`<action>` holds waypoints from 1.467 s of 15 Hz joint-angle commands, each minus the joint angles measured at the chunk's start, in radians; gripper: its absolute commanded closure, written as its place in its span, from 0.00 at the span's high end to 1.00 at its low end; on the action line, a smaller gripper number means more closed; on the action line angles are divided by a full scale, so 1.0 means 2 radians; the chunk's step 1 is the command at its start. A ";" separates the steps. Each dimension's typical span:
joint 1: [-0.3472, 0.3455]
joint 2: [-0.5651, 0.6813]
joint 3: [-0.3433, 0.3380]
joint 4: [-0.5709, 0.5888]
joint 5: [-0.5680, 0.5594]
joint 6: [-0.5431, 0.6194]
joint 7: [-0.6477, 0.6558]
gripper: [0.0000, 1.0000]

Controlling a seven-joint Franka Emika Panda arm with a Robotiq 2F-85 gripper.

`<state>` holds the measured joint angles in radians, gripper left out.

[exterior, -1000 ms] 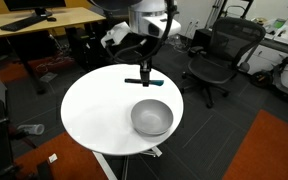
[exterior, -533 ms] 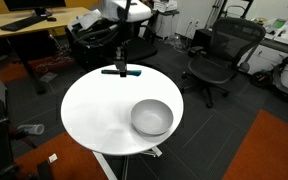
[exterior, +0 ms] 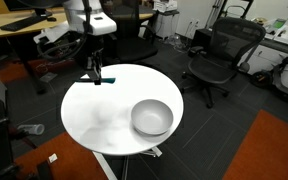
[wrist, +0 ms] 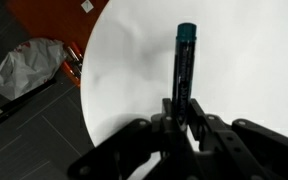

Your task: Take the marker out of the bowl and put it on the table

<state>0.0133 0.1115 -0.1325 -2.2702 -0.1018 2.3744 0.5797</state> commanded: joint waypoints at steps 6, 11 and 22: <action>-0.003 0.018 0.006 -0.081 -0.030 0.092 0.052 0.05; 0.001 0.061 0.002 -0.083 -0.010 0.126 0.063 0.05; 0.018 0.133 -0.005 -0.070 0.051 0.194 0.053 0.05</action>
<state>0.0245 0.3610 -0.1261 -2.4232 -0.0323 2.7340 0.6823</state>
